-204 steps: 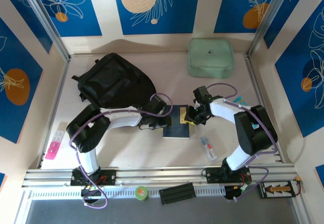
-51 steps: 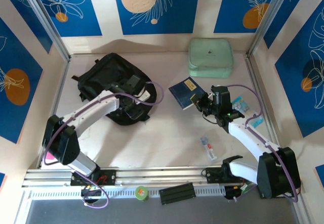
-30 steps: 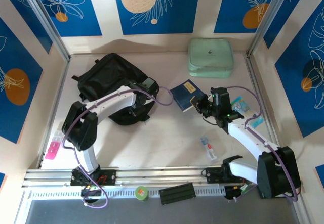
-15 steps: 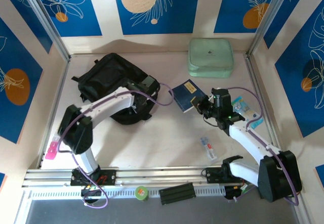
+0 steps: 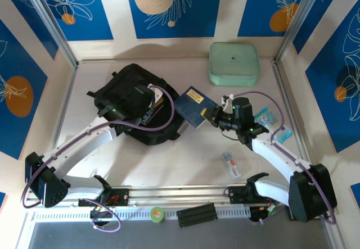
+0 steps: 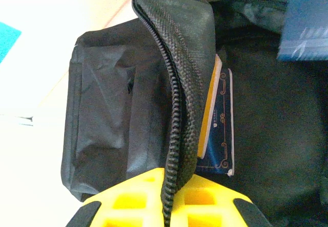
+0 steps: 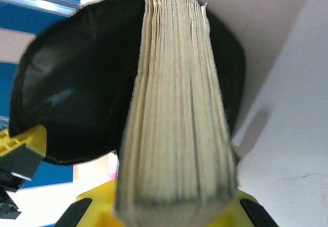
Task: Pack the student bag
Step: Place the book in the student bag.
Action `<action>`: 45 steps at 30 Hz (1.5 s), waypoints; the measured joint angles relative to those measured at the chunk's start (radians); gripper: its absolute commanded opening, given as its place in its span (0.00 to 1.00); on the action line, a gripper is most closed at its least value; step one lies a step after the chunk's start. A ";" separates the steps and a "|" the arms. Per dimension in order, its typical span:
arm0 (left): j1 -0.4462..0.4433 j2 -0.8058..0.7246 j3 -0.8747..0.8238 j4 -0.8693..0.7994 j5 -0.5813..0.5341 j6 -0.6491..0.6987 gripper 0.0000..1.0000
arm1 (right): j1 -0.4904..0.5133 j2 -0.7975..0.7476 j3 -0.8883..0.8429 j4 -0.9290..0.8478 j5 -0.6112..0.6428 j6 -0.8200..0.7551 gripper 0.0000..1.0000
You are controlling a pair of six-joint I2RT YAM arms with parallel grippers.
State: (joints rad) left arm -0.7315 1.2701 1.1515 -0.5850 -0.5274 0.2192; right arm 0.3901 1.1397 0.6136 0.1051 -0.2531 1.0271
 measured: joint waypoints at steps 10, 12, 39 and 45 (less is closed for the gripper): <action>0.000 -0.034 -0.024 0.047 0.068 0.000 0.03 | 0.148 0.251 0.131 0.032 -0.021 0.041 0.00; 0.000 -0.045 -0.032 0.056 0.084 0.000 0.03 | 0.154 0.297 0.161 0.041 -0.022 0.061 0.00; 0.000 -0.104 -0.090 0.129 0.178 -0.023 0.05 | 0.301 0.881 0.663 0.095 0.200 0.236 0.00; 0.000 -0.104 -0.095 0.133 0.180 -0.031 0.06 | 0.307 0.931 0.673 0.143 0.197 0.239 0.06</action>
State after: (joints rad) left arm -0.7315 1.1660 1.0569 -0.4519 -0.3473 0.1883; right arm 0.6975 2.0705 1.2861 0.2485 -0.0563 1.2663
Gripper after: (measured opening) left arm 0.075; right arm 0.121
